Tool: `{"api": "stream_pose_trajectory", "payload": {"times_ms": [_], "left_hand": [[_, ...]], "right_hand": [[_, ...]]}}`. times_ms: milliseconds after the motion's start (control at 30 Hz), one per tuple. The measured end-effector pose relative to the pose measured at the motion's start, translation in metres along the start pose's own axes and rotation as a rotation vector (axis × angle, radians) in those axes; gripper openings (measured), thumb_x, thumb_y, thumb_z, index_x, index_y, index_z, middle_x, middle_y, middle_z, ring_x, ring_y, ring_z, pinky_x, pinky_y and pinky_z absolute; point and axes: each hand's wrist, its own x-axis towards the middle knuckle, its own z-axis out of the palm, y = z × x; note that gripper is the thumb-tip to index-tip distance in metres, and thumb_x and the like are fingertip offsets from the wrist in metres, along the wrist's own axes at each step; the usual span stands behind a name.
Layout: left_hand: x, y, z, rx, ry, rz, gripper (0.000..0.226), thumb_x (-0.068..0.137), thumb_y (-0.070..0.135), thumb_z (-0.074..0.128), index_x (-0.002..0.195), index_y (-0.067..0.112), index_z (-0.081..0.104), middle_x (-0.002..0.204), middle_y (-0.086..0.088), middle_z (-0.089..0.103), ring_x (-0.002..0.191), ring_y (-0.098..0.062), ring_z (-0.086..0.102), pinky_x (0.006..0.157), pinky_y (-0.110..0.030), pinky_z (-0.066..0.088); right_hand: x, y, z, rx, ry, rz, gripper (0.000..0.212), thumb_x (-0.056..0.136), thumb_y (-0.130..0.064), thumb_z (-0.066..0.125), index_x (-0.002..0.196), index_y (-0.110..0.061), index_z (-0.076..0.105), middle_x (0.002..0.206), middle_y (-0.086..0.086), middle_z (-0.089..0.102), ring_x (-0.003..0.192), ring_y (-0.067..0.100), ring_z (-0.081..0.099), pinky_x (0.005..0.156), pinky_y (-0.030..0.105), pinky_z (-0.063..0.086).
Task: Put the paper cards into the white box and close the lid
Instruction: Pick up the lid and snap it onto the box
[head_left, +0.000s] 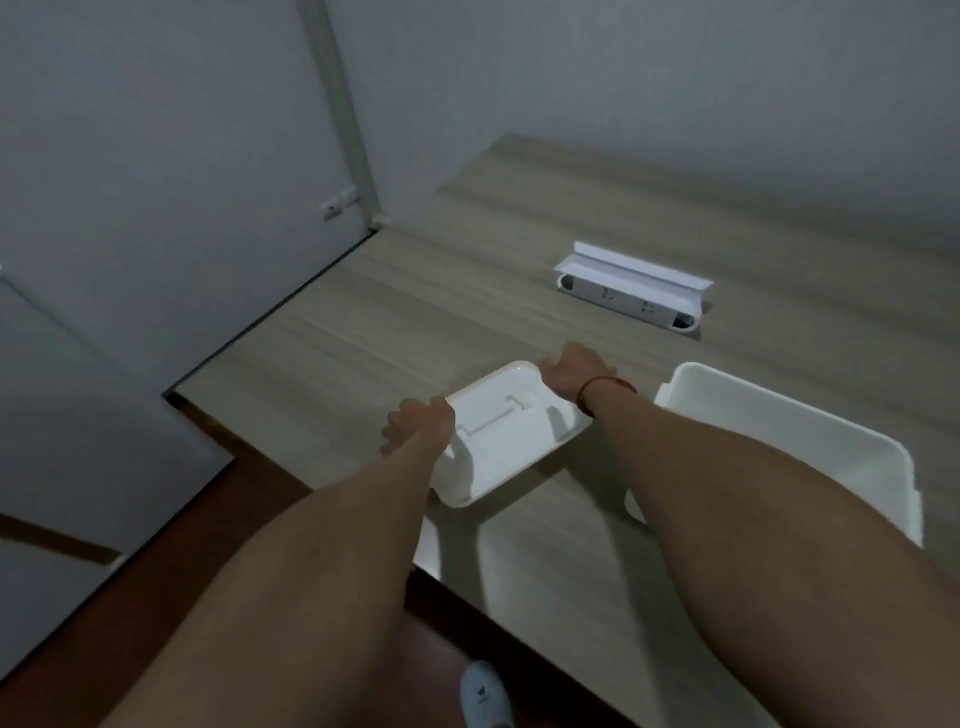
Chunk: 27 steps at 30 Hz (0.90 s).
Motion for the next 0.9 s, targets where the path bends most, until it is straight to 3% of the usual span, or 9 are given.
{"api": "stream_pose_trajectory", "payload": {"times_ms": [167,300,400,500,600,667,833,900], "left_hand": [[0.029,-0.033,0.006,-0.091,-0.051,-0.18,0.061,0.087,0.044,0.05,0.132,0.003,0.052,0.133,-0.018,0.053,0.12,-0.036,0.054,0.099,-0.04,0.047],[0.036,-0.037,0.01,-0.199,-0.188,-0.257,0.057,0.082,0.041,0.053,0.127,0.007,0.055,0.126,-0.014,0.059,0.097,-0.032,0.061,0.069,-0.033,0.052],[0.038,-0.027,0.013,-0.277,-0.224,-0.328,0.058,0.082,0.04,0.054,0.128,0.005,0.052,0.125,-0.012,0.06,0.105,-0.031,0.061,0.089,-0.036,0.051],[0.031,-0.01,0.007,-0.309,-0.26,-0.336,0.046,0.092,0.042,0.048,0.113,0.002,0.057,0.111,-0.009,0.063,0.104,-0.025,0.057,0.084,-0.031,0.041],[0.023,0.01,-0.009,-0.368,-0.15,-0.307,0.069,0.093,0.051,0.042,0.138,-0.002,0.045,0.139,-0.016,0.053,0.126,-0.033,0.053,0.102,-0.039,0.041],[0.021,0.026,-0.019,-0.431,-0.09,-0.271,0.077,0.093,0.057,0.036,0.143,-0.001,0.036,0.146,-0.018,0.046,0.132,-0.038,0.047,0.11,-0.045,0.036],[-0.016,0.086,-0.064,-0.783,0.201,0.046,0.078,0.089,0.069,0.024,0.14,0.014,0.046,0.144,-0.013,0.05,0.135,-0.035,0.043,0.114,-0.049,0.03],[-0.033,0.109,-0.079,-1.014,0.234,0.108,0.085,0.081,0.079,0.024,0.137,0.022,0.052,0.142,-0.008,0.054,0.132,-0.033,0.047,0.113,-0.049,0.033]], "right_hand": [[0.038,-0.001,0.04,-0.001,-0.101,0.056,0.06,0.089,-0.047,0.051,0.135,-0.009,0.048,0.14,0.015,0.052,0.128,0.036,0.049,0.107,0.046,0.041],[0.046,0.009,0.06,0.061,-0.085,0.174,0.061,0.086,-0.051,0.052,0.135,-0.015,0.049,0.135,0.013,0.057,0.122,0.035,0.055,0.104,0.041,0.044],[0.045,0.009,0.066,0.126,-0.062,0.268,0.064,0.086,-0.053,0.051,0.136,-0.014,0.048,0.139,0.012,0.053,0.127,0.034,0.05,0.107,0.041,0.039],[0.043,0.007,0.066,0.146,-0.059,0.325,0.066,0.086,-0.057,0.046,0.136,-0.015,0.05,0.142,0.012,0.05,0.13,0.033,0.047,0.109,0.041,0.035],[0.035,0.001,0.043,0.204,-0.027,0.34,0.068,0.09,-0.06,0.036,0.138,-0.014,0.049,0.143,0.013,0.049,0.131,0.033,0.046,0.108,0.041,0.035],[0.035,-0.007,0.023,0.318,0.036,0.341,0.073,0.091,-0.062,0.027,0.14,-0.011,0.047,0.143,0.015,0.048,0.131,0.034,0.046,0.109,0.043,0.035],[0.016,-0.029,-0.062,0.868,0.177,0.244,0.087,0.09,-0.07,0.016,0.148,-0.008,0.034,0.151,0.013,0.041,0.136,0.033,0.043,0.112,0.044,0.035],[0.014,-0.027,-0.097,1.196,0.136,0.207,0.098,0.076,-0.083,0.021,0.14,-0.014,0.048,0.143,0.008,0.052,0.127,0.031,0.054,0.108,0.044,0.042]]}}
